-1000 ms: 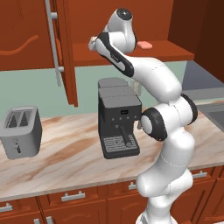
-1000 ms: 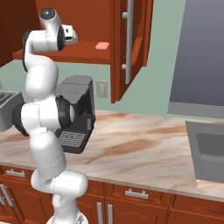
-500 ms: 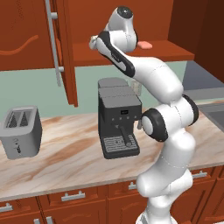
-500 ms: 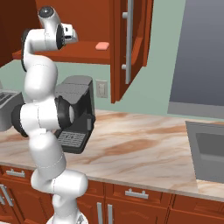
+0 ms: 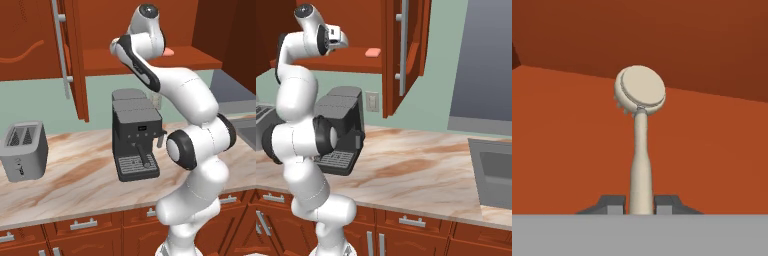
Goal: Locate and retrieve the dish brush and bar soap from the cabinet. Place them next to the sink.
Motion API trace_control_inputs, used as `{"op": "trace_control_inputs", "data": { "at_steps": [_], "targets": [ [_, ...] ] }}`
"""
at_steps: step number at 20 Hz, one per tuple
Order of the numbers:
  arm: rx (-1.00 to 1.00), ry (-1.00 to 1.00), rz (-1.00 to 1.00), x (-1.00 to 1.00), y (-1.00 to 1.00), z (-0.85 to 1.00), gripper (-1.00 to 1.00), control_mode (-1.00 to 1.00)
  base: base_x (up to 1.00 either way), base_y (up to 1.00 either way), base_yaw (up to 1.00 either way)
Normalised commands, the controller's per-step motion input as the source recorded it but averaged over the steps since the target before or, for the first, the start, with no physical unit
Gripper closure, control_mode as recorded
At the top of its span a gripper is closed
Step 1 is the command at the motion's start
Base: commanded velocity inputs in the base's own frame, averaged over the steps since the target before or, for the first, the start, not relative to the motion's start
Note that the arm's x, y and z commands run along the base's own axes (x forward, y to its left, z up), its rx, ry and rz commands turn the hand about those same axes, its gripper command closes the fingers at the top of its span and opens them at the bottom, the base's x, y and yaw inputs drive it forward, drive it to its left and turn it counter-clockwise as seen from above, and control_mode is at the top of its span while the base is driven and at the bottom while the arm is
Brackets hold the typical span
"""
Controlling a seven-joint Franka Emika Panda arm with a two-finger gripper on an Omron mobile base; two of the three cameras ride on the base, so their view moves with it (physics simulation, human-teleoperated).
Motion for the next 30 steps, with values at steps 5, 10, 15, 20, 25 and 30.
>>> {"op": "trace_control_inputs", "data": {
  "at_steps": [5, 10, 15, 20, 25, 30],
  "targets": [
    [0.03, -0.08, -0.11, -0.35, -0.29, 0.00, 1.00, -1.00, 0.00, 0.00, 0.00],
    [0.02, -0.05, -0.14, -0.52, -0.33, 0.06, 1.00, -1.00, 0.00, 0.00, 0.00],
    [0.00, -0.04, -0.12, -0.62, -0.38, 0.20, 1.00, -1.00, 0.00, 0.00, 0.00],
    [0.00, -0.01, -0.11, -0.73, -0.52, 0.13, 1.00, -1.00, 0.00, 0.00, 0.00],
    [0.00, 0.00, -0.11, -0.68, -0.40, 0.00, 1.00, -1.00, 0.00, 0.00, 0.00],
    [0.00, -0.01, -0.11, -0.88, -0.34, -0.01, 1.00, -1.00, 0.00, 0.00, 0.00]
  ]
}}
